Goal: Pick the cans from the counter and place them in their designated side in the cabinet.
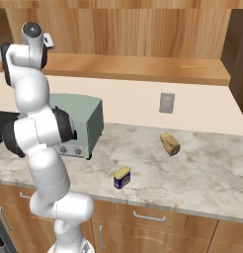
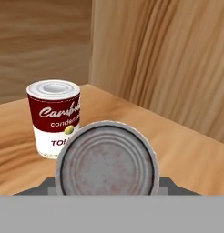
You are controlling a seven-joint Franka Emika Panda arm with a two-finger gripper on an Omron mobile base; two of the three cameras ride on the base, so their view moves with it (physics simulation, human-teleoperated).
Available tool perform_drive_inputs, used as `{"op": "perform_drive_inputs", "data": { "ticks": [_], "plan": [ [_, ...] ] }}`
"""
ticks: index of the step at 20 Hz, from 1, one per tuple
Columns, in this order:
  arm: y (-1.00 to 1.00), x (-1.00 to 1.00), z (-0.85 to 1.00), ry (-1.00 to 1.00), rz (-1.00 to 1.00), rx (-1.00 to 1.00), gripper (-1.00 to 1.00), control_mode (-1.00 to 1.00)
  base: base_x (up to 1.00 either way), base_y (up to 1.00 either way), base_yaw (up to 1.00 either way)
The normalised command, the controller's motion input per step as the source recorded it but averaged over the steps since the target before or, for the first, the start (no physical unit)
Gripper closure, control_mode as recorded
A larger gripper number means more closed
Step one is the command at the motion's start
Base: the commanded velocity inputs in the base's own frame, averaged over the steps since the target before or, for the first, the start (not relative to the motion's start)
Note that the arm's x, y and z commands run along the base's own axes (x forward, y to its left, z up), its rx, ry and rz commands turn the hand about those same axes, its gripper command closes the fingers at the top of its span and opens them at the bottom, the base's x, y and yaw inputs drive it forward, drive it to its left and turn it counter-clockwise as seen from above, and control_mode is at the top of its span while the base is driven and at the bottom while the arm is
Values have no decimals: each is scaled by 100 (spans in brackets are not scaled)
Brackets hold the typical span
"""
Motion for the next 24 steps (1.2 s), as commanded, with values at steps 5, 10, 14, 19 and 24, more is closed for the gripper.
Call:
{"op": "perform_drive_inputs", "data": {
  "ticks": [5, 10, 14, 19, 24],
  "plan": [
    [5, 11, -1, 0, 0, -2, -100, -100, 0, 0, 0],
    [0, 8, 0, 0, 0, -3, -100, -100, 0, 0, 0],
    [1, 11, 0, -2, 1, -1, -100, -100, 0, 0, 0],
    [3, 16, 0, -6, 3, 0, -100, -100, 0, 0, 0],
    [3, 27, 0, -6, 4, 0, -100, -100, 0, 0, 0]
  ]
}}
